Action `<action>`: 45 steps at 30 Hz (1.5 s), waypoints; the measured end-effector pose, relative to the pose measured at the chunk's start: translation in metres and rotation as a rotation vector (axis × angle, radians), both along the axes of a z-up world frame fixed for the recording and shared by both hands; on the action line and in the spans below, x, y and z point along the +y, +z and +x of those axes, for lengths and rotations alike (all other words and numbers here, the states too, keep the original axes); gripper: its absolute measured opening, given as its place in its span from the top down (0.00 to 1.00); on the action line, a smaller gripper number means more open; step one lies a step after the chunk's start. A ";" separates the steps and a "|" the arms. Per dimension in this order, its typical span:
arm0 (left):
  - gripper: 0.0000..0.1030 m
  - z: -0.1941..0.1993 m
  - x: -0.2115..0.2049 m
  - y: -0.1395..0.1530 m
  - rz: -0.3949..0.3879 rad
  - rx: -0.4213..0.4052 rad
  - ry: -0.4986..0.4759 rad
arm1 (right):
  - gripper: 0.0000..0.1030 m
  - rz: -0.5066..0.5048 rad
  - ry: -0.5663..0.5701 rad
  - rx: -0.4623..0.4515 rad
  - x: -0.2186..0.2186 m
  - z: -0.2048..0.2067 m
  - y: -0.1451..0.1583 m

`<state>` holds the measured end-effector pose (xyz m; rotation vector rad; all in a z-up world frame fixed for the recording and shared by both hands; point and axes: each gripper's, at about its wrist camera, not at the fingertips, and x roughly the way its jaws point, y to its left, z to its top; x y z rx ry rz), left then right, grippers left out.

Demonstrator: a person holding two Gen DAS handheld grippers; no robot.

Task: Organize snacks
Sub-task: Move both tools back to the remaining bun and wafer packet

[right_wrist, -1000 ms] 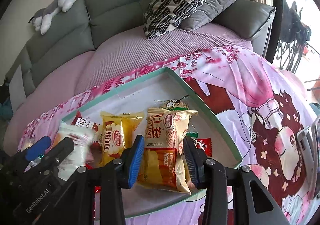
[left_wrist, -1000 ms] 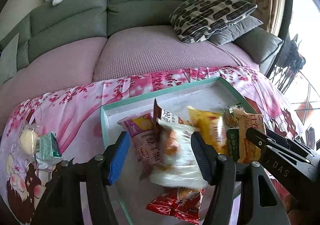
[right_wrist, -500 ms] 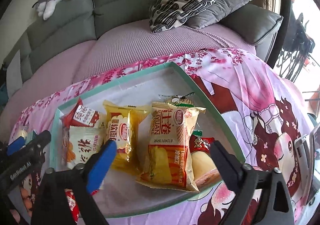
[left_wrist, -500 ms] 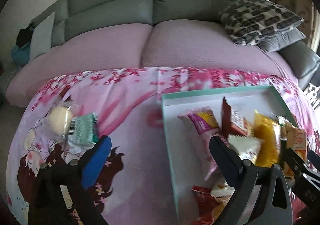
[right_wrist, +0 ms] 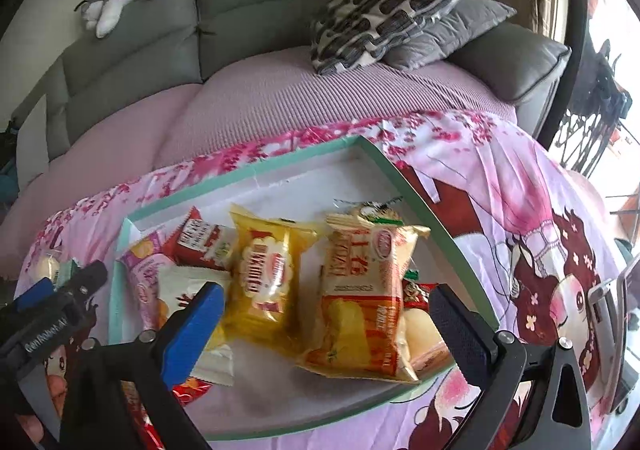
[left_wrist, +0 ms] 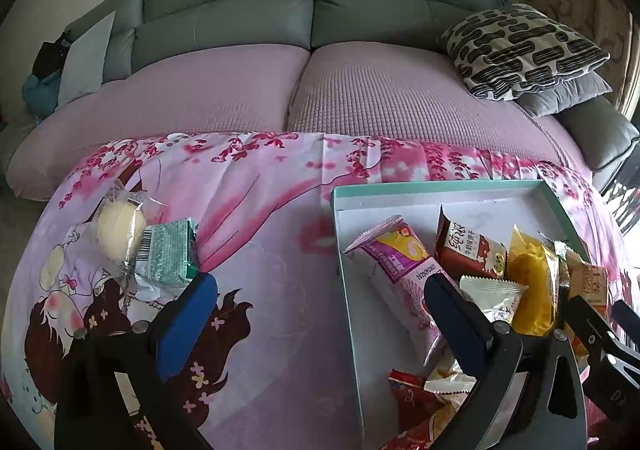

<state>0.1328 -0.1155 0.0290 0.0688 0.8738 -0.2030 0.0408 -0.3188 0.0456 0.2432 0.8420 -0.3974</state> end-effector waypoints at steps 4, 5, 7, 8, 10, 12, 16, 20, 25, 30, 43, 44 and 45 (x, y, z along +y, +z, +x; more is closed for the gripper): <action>0.00 -0.002 0.007 0.005 -0.003 -0.007 0.007 | 0.00 -0.025 0.023 -0.009 0.010 0.003 0.006; 0.00 -0.002 0.009 0.005 0.001 -0.006 0.010 | 0.00 -0.026 0.026 -0.013 0.012 0.003 0.007; 0.00 -0.001 0.014 0.006 0.014 -0.008 0.018 | 0.00 -0.026 0.033 -0.018 0.015 0.004 0.008; 0.00 -0.001 0.017 0.007 0.020 -0.009 0.025 | 0.00 -0.027 0.037 -0.019 0.017 0.004 0.009; 0.00 0.001 0.025 0.008 0.048 -0.017 0.044 | 0.00 -0.027 0.043 -0.023 0.021 0.005 0.011; 0.00 0.002 0.033 0.008 0.090 -0.031 0.066 | 0.00 -0.021 0.050 -0.035 0.026 0.006 0.014; 0.00 0.009 0.064 0.006 0.144 -0.022 0.159 | 0.00 0.000 0.114 -0.059 0.046 0.013 0.017; 0.00 0.012 0.102 0.007 0.203 -0.018 0.253 | 0.00 -0.010 0.176 -0.050 0.070 0.022 0.015; 0.00 0.012 0.145 0.006 0.229 -0.002 0.347 | 0.00 -0.016 0.228 -0.056 0.095 0.029 0.015; 0.00 0.010 0.176 0.006 0.207 0.013 0.395 | 0.00 -0.013 0.292 -0.056 0.121 0.038 0.013; 0.00 0.002 0.230 0.007 0.146 0.023 0.446 | 0.00 -0.049 0.420 -0.009 0.188 0.056 -0.003; 0.00 0.002 0.234 0.006 0.139 0.024 0.450 | 0.00 -0.053 0.430 -0.006 0.193 0.057 -0.004; 0.00 0.003 0.237 0.006 0.132 0.025 0.451 | 0.00 -0.056 0.436 -0.003 0.197 0.058 -0.005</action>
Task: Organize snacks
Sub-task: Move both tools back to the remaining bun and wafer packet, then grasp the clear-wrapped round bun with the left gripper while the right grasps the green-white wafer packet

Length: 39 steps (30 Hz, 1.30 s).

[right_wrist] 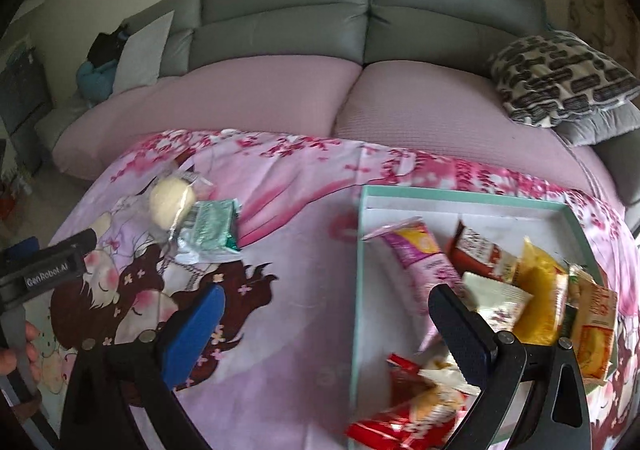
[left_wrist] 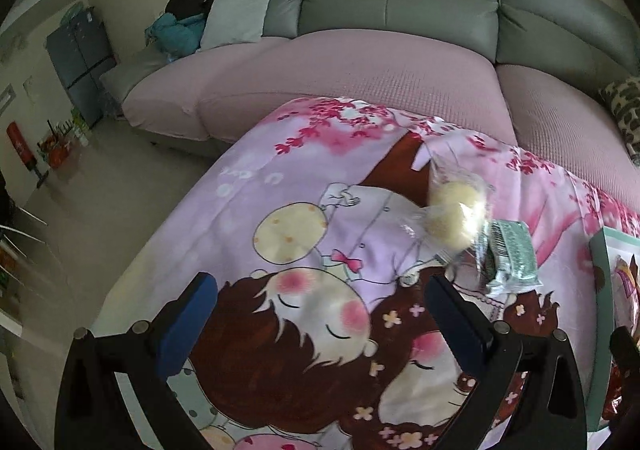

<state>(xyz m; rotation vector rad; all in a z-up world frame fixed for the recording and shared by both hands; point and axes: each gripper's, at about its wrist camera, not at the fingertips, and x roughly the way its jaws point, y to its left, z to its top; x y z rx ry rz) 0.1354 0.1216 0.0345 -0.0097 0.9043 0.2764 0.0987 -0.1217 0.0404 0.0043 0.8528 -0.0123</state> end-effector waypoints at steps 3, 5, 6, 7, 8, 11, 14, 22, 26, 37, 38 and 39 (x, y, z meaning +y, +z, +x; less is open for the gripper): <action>0.00 0.001 0.007 -0.002 -0.029 -0.007 0.001 | 0.00 -0.008 0.023 0.008 0.012 0.004 -0.004; 0.00 0.005 0.010 -0.006 -0.078 -0.016 0.001 | 0.00 -0.009 0.040 0.014 0.020 0.007 -0.008; 0.00 0.008 0.011 -0.009 -0.121 -0.016 -0.012 | 0.00 -0.007 0.049 0.015 0.024 0.010 -0.009; 0.00 0.010 0.012 -0.010 -0.149 -0.018 -0.025 | 0.00 -0.004 0.055 0.013 0.027 0.012 -0.010; 0.00 0.014 0.012 -0.012 -0.189 -0.021 -0.046 | 0.00 0.004 0.060 0.011 0.030 0.015 -0.012; 0.00 0.028 0.005 -0.012 -0.222 -0.016 -0.118 | 0.00 0.029 0.074 0.013 0.036 0.026 -0.017; 0.00 0.044 -0.005 -0.009 -0.210 -0.019 -0.177 | 0.00 0.054 0.074 0.025 0.042 0.042 -0.026; 0.00 0.081 -0.036 -0.022 -0.217 0.034 -0.322 | 0.00 0.058 0.123 0.092 0.066 0.080 -0.060; 0.00 0.094 -0.042 -0.037 -0.201 0.062 -0.327 | 0.00 0.068 0.142 0.102 0.075 0.089 -0.068; 0.31 0.100 -0.038 -0.043 -0.254 0.047 -0.336 | 0.19 0.097 0.114 0.087 0.072 0.101 -0.070; 0.31 0.100 -0.039 -0.043 -0.254 0.045 -0.335 | 0.25 0.099 0.112 0.088 0.072 0.101 -0.070; 0.32 0.099 -0.038 -0.043 -0.259 0.043 -0.334 | 0.33 0.104 0.113 0.087 0.072 0.101 -0.070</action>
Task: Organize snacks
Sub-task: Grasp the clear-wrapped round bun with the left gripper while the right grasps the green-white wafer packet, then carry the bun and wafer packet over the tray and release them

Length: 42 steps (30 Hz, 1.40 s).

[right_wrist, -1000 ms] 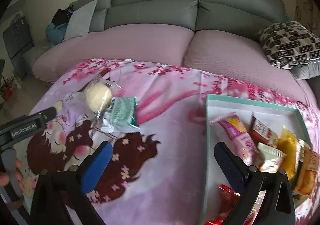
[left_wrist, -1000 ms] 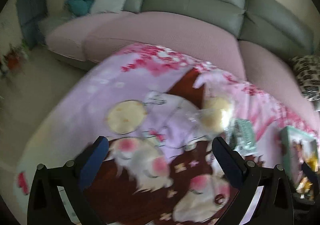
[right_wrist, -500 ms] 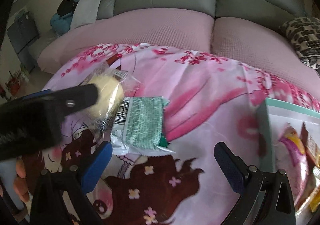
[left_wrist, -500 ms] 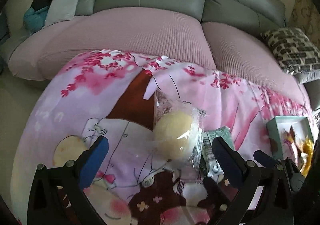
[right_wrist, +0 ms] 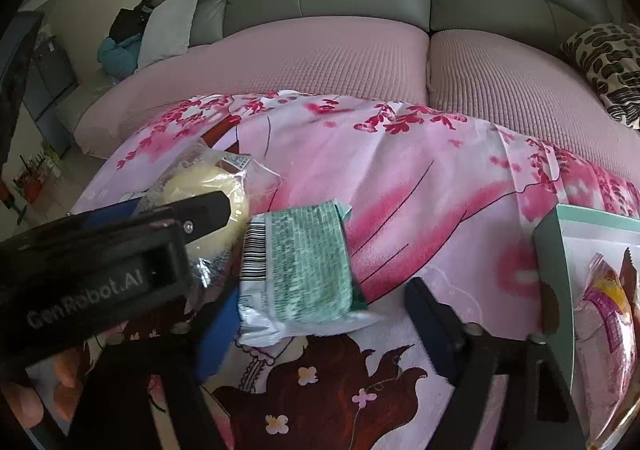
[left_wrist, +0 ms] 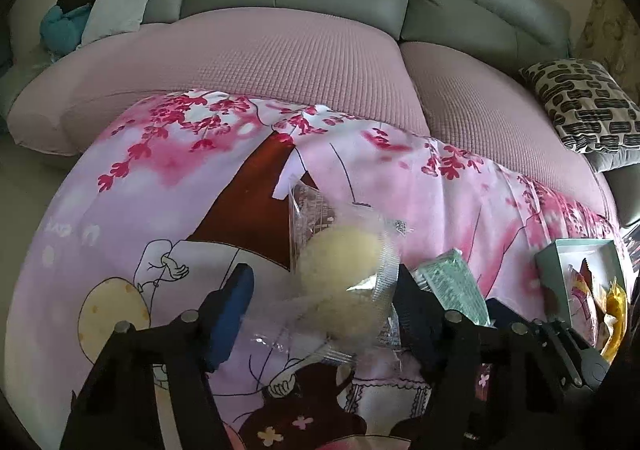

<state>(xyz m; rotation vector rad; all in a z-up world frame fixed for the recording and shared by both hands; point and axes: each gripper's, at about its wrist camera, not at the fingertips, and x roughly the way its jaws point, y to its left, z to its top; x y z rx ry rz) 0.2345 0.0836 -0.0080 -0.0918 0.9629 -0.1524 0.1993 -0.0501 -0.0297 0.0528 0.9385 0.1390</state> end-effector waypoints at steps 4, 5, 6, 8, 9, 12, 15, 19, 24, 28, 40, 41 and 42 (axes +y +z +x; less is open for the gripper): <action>0.34 -0.005 0.004 0.001 -0.041 0.000 0.031 | 0.33 0.017 0.005 -0.001 -0.001 -0.001 0.002; 0.34 -0.008 0.006 0.001 -0.049 -0.001 0.041 | 0.35 0.022 0.005 -0.001 -0.002 -0.002 0.002; 0.34 -0.011 0.008 0.003 -0.060 -0.004 0.054 | 0.37 0.027 0.004 -0.002 -0.003 -0.003 0.003; 0.35 -0.017 0.009 0.005 -0.077 -0.007 0.072 | 0.43 0.044 -0.003 -0.011 -0.007 -0.008 0.007; 0.35 -0.020 0.009 0.006 -0.086 -0.010 0.078 | 0.43 0.046 -0.008 -0.014 -0.008 -0.010 0.009; 0.35 -0.032 0.007 0.010 -0.120 -0.009 0.085 | 0.45 0.046 -0.012 -0.019 -0.012 -0.019 0.016; 0.35 -0.049 0.005 0.014 -0.136 -0.003 0.099 | 0.46 0.047 -0.013 -0.014 -0.014 -0.028 0.020; 0.35 -0.069 -0.003 0.024 -0.151 -0.016 0.100 | 0.46 0.044 -0.025 -0.025 -0.020 -0.048 0.030; 0.35 -0.092 -0.015 0.036 -0.175 -0.038 0.081 | 0.46 0.026 -0.045 -0.054 -0.032 -0.077 0.046; 0.35 -0.107 -0.033 0.048 -0.201 -0.064 0.050 | 0.46 0.012 -0.089 -0.074 -0.053 -0.102 0.058; 0.35 -0.127 -0.153 0.052 -0.220 -0.069 -0.216 | 0.46 -0.071 -0.368 -0.121 -0.164 -0.165 0.083; 0.35 -0.129 -0.163 0.051 -0.211 -0.065 -0.236 | 0.46 -0.074 -0.387 -0.114 -0.172 -0.170 0.081; 0.35 -0.130 -0.170 0.051 -0.205 -0.065 -0.249 | 0.46 -0.074 -0.400 -0.107 -0.179 -0.172 0.080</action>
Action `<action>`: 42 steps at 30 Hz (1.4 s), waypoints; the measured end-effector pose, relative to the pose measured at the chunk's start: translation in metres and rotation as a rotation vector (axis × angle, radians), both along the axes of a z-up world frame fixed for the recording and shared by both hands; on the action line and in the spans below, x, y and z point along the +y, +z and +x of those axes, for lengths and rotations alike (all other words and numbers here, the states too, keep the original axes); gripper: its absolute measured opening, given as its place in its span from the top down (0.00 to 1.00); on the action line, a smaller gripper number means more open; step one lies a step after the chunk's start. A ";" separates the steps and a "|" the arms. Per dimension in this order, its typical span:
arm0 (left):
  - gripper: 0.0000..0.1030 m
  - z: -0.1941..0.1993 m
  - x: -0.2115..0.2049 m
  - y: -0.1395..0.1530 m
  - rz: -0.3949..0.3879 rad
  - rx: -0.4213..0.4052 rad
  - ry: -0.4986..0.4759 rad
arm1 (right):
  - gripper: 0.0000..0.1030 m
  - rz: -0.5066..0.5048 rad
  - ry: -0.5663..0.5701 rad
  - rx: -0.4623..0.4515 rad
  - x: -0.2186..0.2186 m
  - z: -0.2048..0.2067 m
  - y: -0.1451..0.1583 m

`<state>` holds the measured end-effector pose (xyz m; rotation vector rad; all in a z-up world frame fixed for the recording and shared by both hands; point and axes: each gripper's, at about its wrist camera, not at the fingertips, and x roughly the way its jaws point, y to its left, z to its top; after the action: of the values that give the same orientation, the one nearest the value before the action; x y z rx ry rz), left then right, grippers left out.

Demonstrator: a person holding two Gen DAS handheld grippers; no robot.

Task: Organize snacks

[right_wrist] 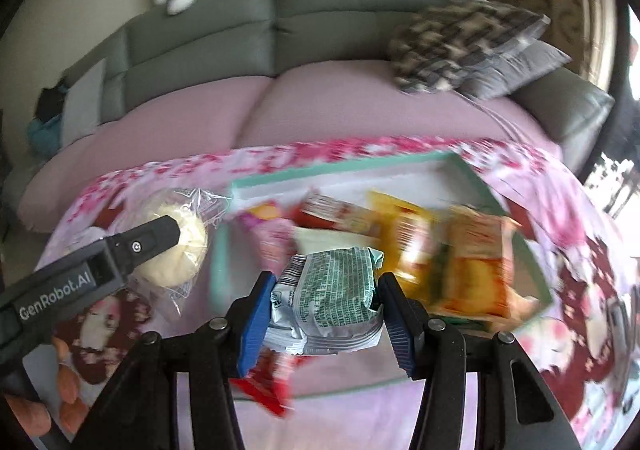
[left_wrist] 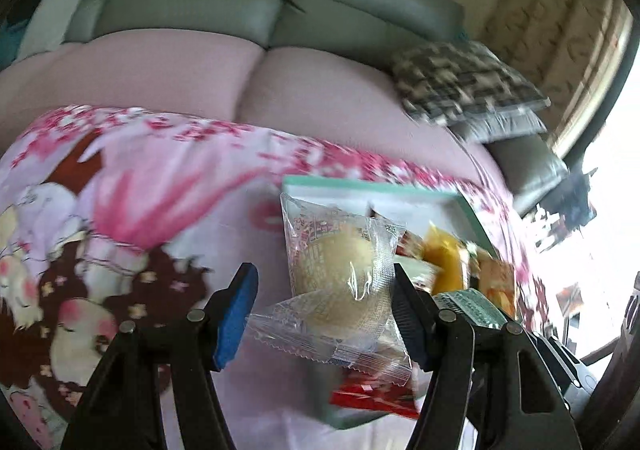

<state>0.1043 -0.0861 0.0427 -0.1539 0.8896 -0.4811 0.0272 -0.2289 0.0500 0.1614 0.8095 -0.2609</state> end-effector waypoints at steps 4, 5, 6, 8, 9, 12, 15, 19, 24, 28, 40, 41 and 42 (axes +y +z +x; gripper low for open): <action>0.35 -0.007 -0.036 -0.007 0.026 0.006 -0.070 | 0.46 0.040 -0.034 0.019 -0.024 -0.007 -0.009; 0.35 -0.008 -0.041 -0.009 0.031 0.014 -0.079 | 0.46 0.052 -0.032 0.017 -0.027 -0.008 -0.011; 0.35 -0.009 -0.047 -0.011 0.038 0.024 -0.087 | 0.46 0.062 -0.027 0.016 -0.029 -0.009 -0.012; 0.33 -0.009 -0.055 -0.015 0.041 0.043 -0.086 | 0.46 0.068 -0.010 0.023 -0.029 -0.010 -0.016; 0.33 -0.011 -0.056 -0.016 0.041 0.048 -0.088 | 0.44 0.067 -0.006 0.026 -0.029 -0.010 -0.018; 0.27 -0.014 -0.056 -0.015 0.053 0.045 -0.088 | 0.44 0.078 0.000 0.030 -0.031 -0.010 -0.021; 0.26 -0.017 -0.054 -0.012 0.065 0.040 -0.075 | 0.44 0.092 0.003 0.036 -0.032 -0.010 -0.024; 0.11 -0.022 -0.041 -0.005 0.098 0.008 -0.042 | 0.38 0.086 0.005 0.058 -0.031 -0.010 -0.029; 0.05 -0.025 -0.021 0.000 0.123 -0.029 0.020 | 0.32 0.089 -0.005 0.088 -0.036 -0.013 -0.037; 0.00 -0.024 -0.002 -0.004 0.177 -0.035 0.116 | 0.22 0.086 -0.018 0.094 -0.039 -0.017 -0.038; 0.00 -0.051 0.022 -0.030 0.446 -0.006 0.243 | 0.00 0.045 -0.015 0.062 -0.026 -0.039 -0.027; 0.00 -0.054 0.022 -0.031 0.456 -0.006 0.240 | 0.00 0.044 -0.015 0.060 -0.024 -0.040 -0.026; 0.00 -0.059 0.022 -0.033 0.465 -0.009 0.233 | 0.00 0.043 -0.013 0.057 -0.022 -0.043 -0.025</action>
<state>0.0454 -0.0640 0.0098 0.1689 0.9394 -0.0508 -0.0153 -0.2507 0.0249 0.2003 0.8715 -0.2615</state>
